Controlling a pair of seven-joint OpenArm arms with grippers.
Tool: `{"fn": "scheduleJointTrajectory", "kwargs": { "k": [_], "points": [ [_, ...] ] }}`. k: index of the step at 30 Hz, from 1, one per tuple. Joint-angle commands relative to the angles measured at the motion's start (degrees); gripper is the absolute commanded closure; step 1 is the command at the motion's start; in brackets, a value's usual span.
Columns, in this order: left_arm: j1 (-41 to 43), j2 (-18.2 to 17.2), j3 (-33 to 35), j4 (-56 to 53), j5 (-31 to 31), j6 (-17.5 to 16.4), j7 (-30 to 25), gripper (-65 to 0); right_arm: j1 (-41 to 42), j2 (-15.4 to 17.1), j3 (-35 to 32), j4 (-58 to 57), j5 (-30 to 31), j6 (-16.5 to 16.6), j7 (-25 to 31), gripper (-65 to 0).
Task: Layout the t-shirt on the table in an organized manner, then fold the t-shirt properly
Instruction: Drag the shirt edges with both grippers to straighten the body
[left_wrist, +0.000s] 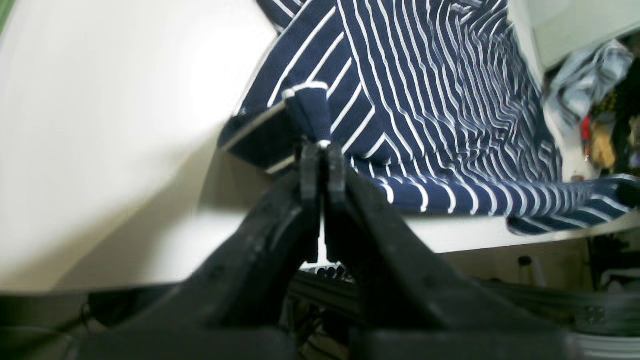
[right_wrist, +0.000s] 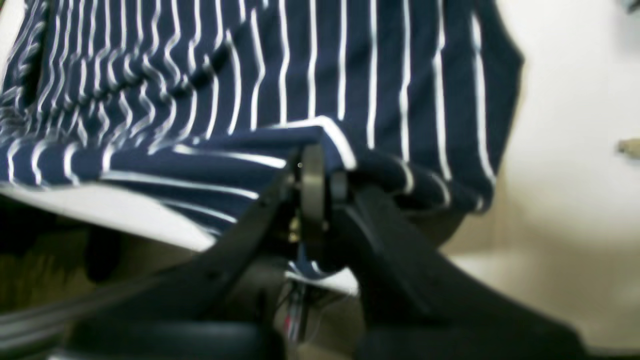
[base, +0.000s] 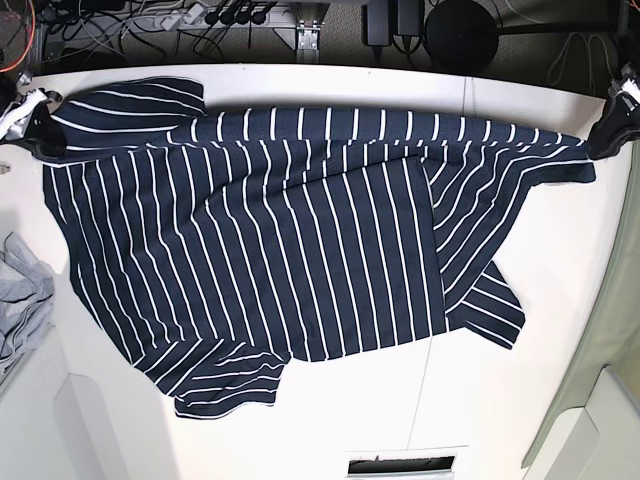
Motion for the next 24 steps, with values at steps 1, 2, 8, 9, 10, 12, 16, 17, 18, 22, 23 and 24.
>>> {"fn": "scheduleJointTrajectory", "kwargs": {
  "k": [1,2,8,9,10,12,16,17,18,22,23,24],
  "points": [
    [-0.5,-0.8,0.7,0.0,-0.3,-0.5,-2.1,0.0,2.1,1.0,0.1,-0.4,0.4,-0.1,1.7,0.0],
    [-1.3,-0.8,2.2,-0.6,1.3,-0.5,-3.0,0.0,3.8,1.0,-0.3,-1.9,0.3,-0.1,1.8,0.0],
    [-5.7,-0.7,7.5,-3.8,8.7,-0.5,-8.0,0.0,13.0,0.9,-1.4,-11.0,0.0,-0.1,2.9,0.0],
    [-6.4,-0.8,7.7,-4.4,9.7,-0.5,-9.0,0.0,14.3,0.9,-1.4,-12.3,0.0,-0.1,3.1,0.0],
    [-7.1,-0.8,7.7,-5.1,11.0,-0.5,-9.8,0.0,15.8,0.9,-1.4,-13.7,0.0,-0.1,3.1,0.0],
    [-8.6,-0.8,7.7,-6.9,12.6,-0.5,-10.3,0.0,18.6,0.9,-1.9,-16.5,0.0,0.0,3.1,0.0],
    [-10.6,-0.8,9.3,-10.8,12.9,-0.5,-10.3,0.0,23.3,0.9,-5.3,-22.1,-1.9,0.0,3.5,0.0],
    [-10.8,-0.8,10.2,-11.4,13.2,-0.5,-10.3,0.0,24.0,0.9,-6.6,-23.1,-2.7,0.0,4.1,0.0],
    [-10.9,-0.8,11.3,-11.7,14.0,-0.5,-10.7,0.0,24.3,0.9,-8.0,-24.0,-3.3,0.0,5.3,0.0],
    [-11.1,-0.8,15.0,-12.0,17.0,-0.5,-13.2,0.0,24.3,0.9,-13.0,-24.9,-6.3,-0.3,8.0,-21.5],
    [-11.2,-0.8,15.3,-12.0,17.4,-0.5,-13.2,0.0,24.3,0.9,-13.6,-24.8,-6.4,-0.3,8.0,-26.9],
    [-11.2,-0.8,15.5,-12.0,17.4,-0.5,-13.2,-0.9,24.3,0.9,-13.7,-24.8,-6.4,-0.3,8.0,-29.0]
  ]
}}
